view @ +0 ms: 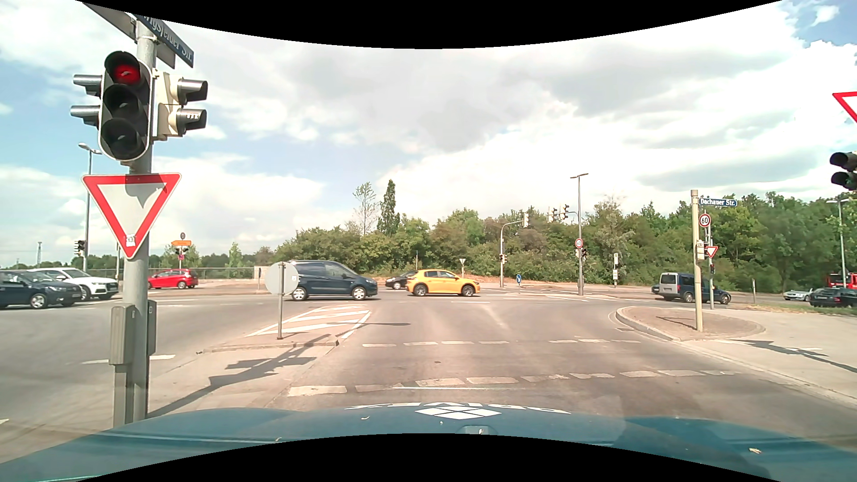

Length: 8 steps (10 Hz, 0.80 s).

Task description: Follow the waypoints while adhering to traffic rules and regulations

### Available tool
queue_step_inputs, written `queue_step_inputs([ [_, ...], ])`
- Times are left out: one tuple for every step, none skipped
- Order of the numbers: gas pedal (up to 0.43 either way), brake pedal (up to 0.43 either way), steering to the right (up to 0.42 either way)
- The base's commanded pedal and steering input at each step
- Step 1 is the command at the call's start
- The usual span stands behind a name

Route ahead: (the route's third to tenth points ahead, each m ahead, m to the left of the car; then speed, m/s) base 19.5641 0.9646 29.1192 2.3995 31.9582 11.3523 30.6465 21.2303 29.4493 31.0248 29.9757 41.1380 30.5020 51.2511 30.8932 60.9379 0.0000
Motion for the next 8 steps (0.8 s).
queue_step_inputs([
  [0.0, 0.354, -0.026],
  [0.0, 0.354, -0.026],
  [0.0, 0.354, -0.026],
  [0.0, 0.354, -0.025],
  [0.0, 0.354, -0.026],
  [0.0, 0.354, -0.025],
  [0.0, 0.354, -0.025],
  [0.0, 0.354, -0.025],
])
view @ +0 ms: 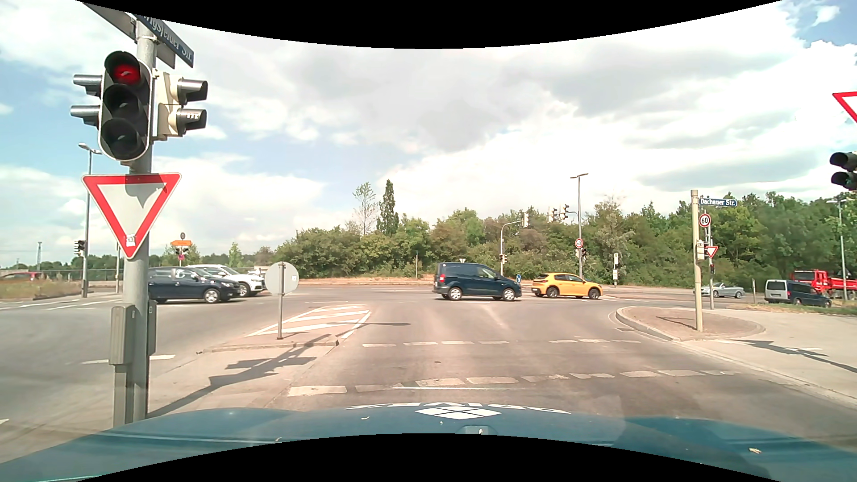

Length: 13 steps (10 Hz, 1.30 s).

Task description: Follow the waypoints while adhering to traffic rules and regulations

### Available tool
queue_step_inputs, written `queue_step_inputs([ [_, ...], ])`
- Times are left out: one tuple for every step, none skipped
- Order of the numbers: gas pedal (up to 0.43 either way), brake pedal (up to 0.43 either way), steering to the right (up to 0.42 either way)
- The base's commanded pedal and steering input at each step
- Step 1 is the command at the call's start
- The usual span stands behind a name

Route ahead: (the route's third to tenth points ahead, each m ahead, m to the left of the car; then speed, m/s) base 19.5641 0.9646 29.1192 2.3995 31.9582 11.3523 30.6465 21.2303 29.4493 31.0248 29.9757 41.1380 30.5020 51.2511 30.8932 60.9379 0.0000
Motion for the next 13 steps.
queue_step_inputs([
  [0.0, 0.354, -0.026],
  [0.0, 0.354, -0.025],
  [0.0, 0.354, -0.026],
  [0.0, 0.354, -0.025],
  [0.0, 0.354, -0.026],
  [0.0, 0.354, -0.025],
  [0.0, 0.354, -0.025],
  [0.0, 0.354, -0.026],
  [0.0, 0.354, -0.026],
  [0.0, 0.354, -0.025],
  [0.0, 0.354, -0.026],
  [0.0, 0.354, -0.025],
  [0.0, 0.354, -0.025],
])
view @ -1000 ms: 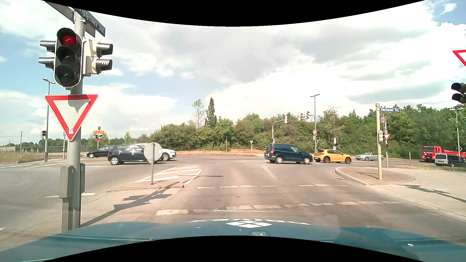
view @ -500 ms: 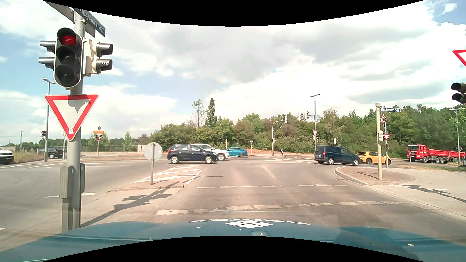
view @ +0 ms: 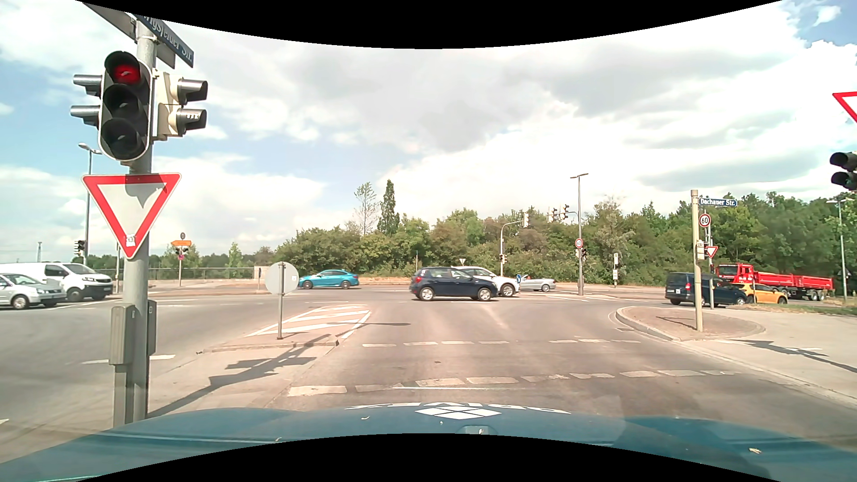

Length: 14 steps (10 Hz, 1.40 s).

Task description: Follow the waypoints while adhering to traffic rules and regulations

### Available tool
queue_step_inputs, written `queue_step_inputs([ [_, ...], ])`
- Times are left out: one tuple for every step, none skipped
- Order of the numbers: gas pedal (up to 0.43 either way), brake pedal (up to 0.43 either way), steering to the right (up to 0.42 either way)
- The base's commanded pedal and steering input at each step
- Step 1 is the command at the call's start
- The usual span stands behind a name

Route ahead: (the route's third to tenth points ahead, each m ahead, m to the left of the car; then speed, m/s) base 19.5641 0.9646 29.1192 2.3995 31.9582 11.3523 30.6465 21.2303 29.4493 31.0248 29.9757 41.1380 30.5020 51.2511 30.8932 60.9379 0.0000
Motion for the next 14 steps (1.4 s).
queue_step_inputs([
  [0.0, 0.354, -0.025],
  [0.0, 0.354, -0.025],
  [0.0, 0.354, -0.025],
  [0.0, 0.354, -0.026],
  [0.0, 0.354, -0.026],
  [0.0, 0.354, -0.025],
  [0.0, 0.354, -0.026],
  [0.0, 0.354, -0.026],
  [0.0, 0.354, -0.026],
  [0.0, 0.354, -0.025],
  [0.0, 0.354, -0.025],
  [0.0, 0.354, -0.025],
  [0.0, 0.354, -0.026],
  [0.0, 0.354, -0.026],
])
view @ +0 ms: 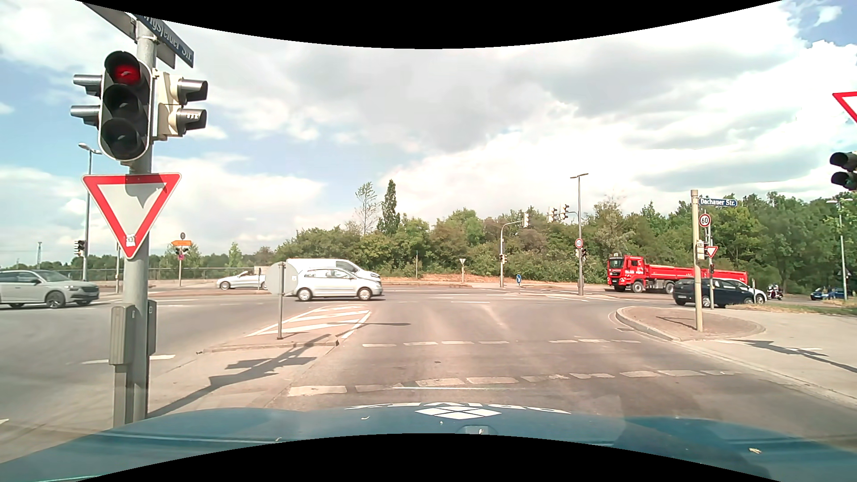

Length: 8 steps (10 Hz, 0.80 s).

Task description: Follow the waypoints while adhering to traffic rules and regulations

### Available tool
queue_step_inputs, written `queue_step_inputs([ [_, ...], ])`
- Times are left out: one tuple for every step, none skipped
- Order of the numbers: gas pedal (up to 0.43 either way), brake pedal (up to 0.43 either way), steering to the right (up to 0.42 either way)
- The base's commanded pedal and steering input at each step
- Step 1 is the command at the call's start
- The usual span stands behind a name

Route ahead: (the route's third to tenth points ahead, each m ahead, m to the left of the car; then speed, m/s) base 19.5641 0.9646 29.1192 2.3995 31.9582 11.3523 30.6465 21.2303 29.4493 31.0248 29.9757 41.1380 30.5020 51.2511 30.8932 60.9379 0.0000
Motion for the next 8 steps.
queue_step_inputs([
  [0.0, 0.354, -0.025],
  [0.0, 0.354, -0.026],
  [0.0, 0.354, -0.025],
  [0.0, 0.354, -0.025],
  [0.0, 0.354, -0.026],
  [0.0, 0.354, -0.025],
  [0.0, 0.354, -0.026],
  [0.0, 0.354, -0.026],
])
